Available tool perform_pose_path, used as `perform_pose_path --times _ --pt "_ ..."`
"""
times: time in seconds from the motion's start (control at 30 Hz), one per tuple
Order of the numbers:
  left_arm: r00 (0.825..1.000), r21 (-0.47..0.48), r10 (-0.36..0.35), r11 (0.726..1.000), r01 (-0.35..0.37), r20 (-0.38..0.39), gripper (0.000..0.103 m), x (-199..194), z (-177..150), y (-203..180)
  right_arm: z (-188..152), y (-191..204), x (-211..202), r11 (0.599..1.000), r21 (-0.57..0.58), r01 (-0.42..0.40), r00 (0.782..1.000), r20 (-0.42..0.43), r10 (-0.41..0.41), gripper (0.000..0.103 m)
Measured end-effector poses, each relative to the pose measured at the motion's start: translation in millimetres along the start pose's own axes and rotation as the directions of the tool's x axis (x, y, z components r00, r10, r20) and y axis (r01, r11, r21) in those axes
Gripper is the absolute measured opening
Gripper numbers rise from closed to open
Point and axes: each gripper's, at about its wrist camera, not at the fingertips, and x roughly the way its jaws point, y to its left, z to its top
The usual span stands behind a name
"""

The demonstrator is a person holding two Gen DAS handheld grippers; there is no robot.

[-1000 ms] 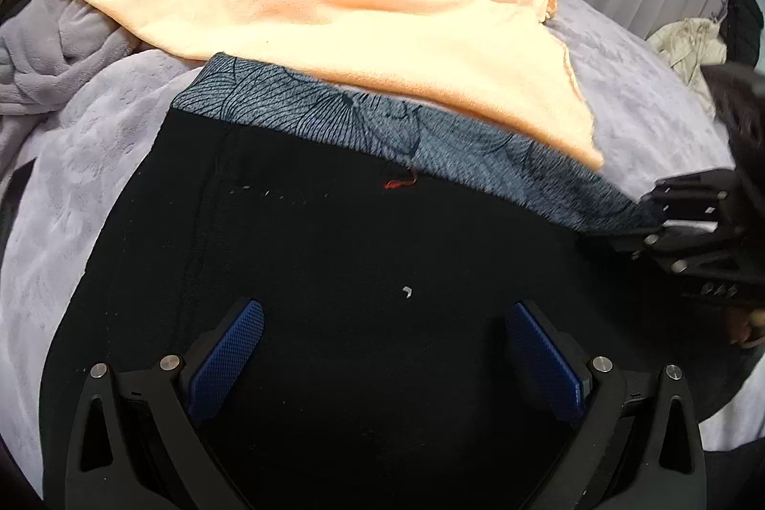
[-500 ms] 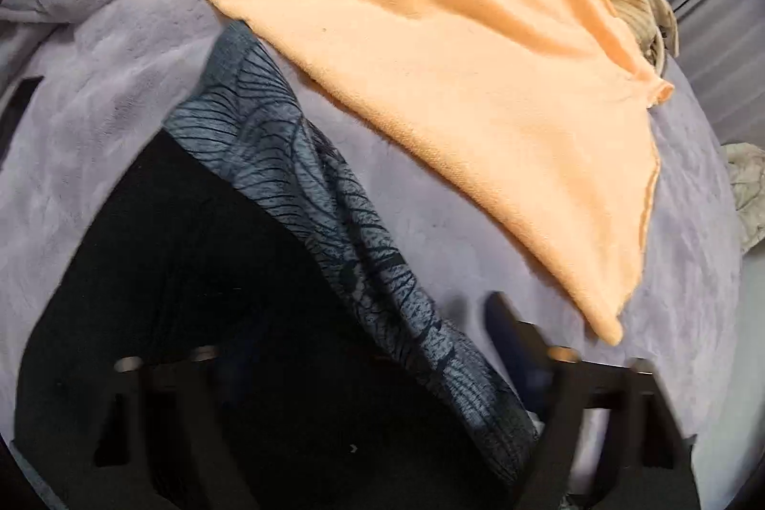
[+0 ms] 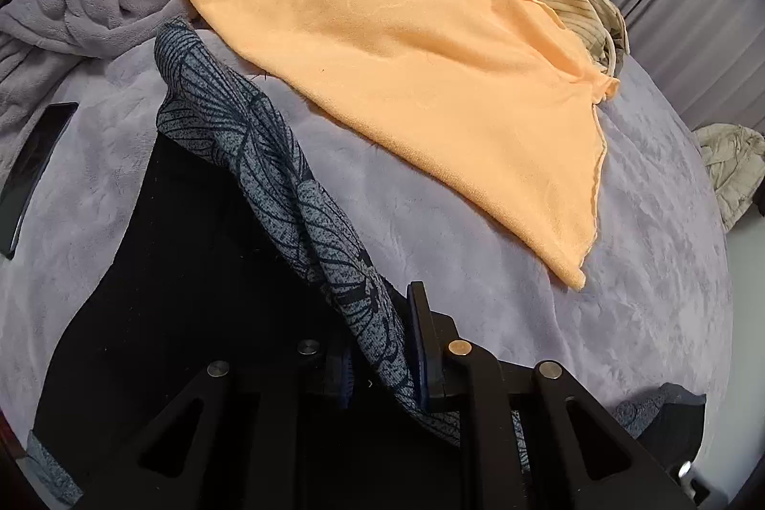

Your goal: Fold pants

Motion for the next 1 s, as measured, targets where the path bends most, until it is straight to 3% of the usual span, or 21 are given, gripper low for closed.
perform_pose_path --times 0.03,0.07,0.13,0.17,0.2,0.27,0.3,0.4,0.7,1.0 --pt "1.000 -0.004 -0.003 1.000 0.003 -0.002 0.020 0 0 2 1 -2 2 1.000 -0.001 0.011 1.000 0.003 -0.011 0.080" --pt "1.000 -0.008 -0.008 1.000 0.008 -0.005 0.020 0 0 3 2 -3 7 0.999 -0.011 0.035 0.999 0.001 -0.035 0.086" --pt "1.000 -0.010 -0.012 1.000 0.012 -0.006 0.020 1 0 1 5 -7 22 0.998 -0.045 0.045 0.998 -0.032 -0.046 0.086" --pt "1.000 -0.006 -0.012 1.000 0.012 -0.005 0.020 0 0 1 6 -9 29 0.999 -0.045 0.024 0.998 -0.051 -0.027 0.084" --pt "1.000 -0.003 -0.008 1.000 0.008 -0.005 0.020 1 0 -1 8 -13 38 0.999 -0.035 0.000 0.997 -0.076 -0.003 0.073" --pt "1.000 0.003 -0.008 1.000 0.008 -0.004 0.020 1 -2 -1 8 -19 49 1.000 -0.014 -0.018 0.993 -0.118 0.017 0.038" --pt "1.000 0.006 -0.011 1.000 0.011 -0.006 0.020 1 -3 0 8 -23 53 0.999 0.007 -0.036 0.990 -0.139 0.037 0.014" --pt "1.000 0.018 -0.016 1.000 0.016 0.012 0.020 -8 -6 -2 5 -27 37 0.997 0.044 -0.056 0.992 -0.107 0.060 0.012" --pt "0.991 0.074 -0.079 0.995 0.072 0.108 0.020 -77 -38 -4 -3 -4 -45 0.999 0.036 0.012 1.000 0.026 -0.012 0.011" --pt "0.982 0.134 -0.147 0.982 0.131 0.117 0.020 -126 -123 42 -20 64 -88 0.999 0.022 -0.024 0.996 0.088 0.022 0.011"
